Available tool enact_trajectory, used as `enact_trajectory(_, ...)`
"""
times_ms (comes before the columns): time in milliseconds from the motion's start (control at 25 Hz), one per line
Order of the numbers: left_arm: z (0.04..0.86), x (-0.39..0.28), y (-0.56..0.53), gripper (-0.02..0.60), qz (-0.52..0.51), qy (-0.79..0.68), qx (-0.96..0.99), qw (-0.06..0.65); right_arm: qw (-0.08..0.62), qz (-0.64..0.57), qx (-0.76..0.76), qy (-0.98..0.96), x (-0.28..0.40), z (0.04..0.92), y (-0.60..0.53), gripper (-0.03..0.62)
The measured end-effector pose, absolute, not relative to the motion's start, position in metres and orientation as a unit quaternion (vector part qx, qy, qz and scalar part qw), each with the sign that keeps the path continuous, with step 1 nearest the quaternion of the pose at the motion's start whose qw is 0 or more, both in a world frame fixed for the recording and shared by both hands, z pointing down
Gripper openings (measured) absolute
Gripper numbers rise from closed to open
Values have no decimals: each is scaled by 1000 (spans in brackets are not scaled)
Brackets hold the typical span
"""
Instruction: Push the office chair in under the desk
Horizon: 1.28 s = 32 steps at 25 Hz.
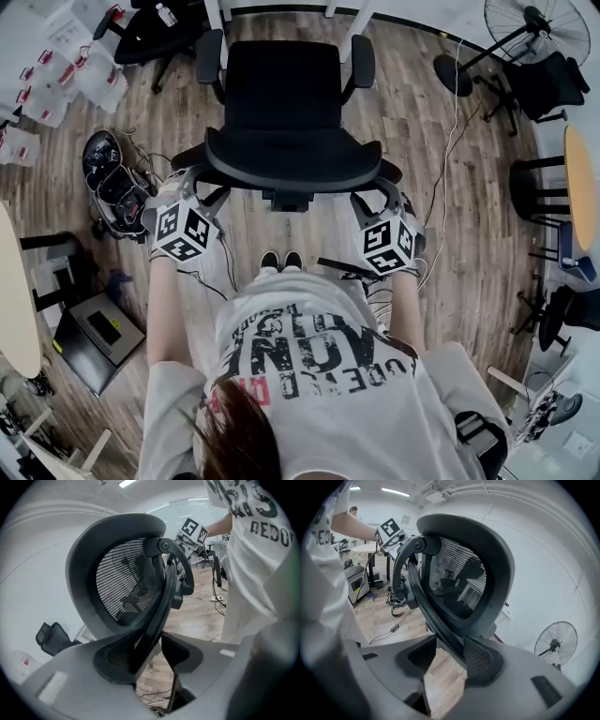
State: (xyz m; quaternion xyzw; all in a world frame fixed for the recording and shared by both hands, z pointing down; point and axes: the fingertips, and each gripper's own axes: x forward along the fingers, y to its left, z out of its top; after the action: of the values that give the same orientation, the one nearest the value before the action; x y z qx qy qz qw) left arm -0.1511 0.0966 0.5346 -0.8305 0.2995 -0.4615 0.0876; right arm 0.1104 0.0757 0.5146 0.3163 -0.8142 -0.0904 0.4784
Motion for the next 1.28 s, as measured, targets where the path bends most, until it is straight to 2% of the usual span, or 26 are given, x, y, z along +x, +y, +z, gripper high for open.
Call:
enact_trajectory(440, 535, -155, 87, 196, -452, 312, -831, 87, 484, -89, 299, -817, 104, 515, 65, 176)
enact_trajectory(720, 533, -158, 83, 195, -441, 312, -833, 117, 495, -75, 310, -808, 101, 514, 64, 176)
enact_trajectory(1280, 536, -214, 77, 195, -427, 266, -851, 152, 511, -44, 363, -778, 46, 519, 84, 178)
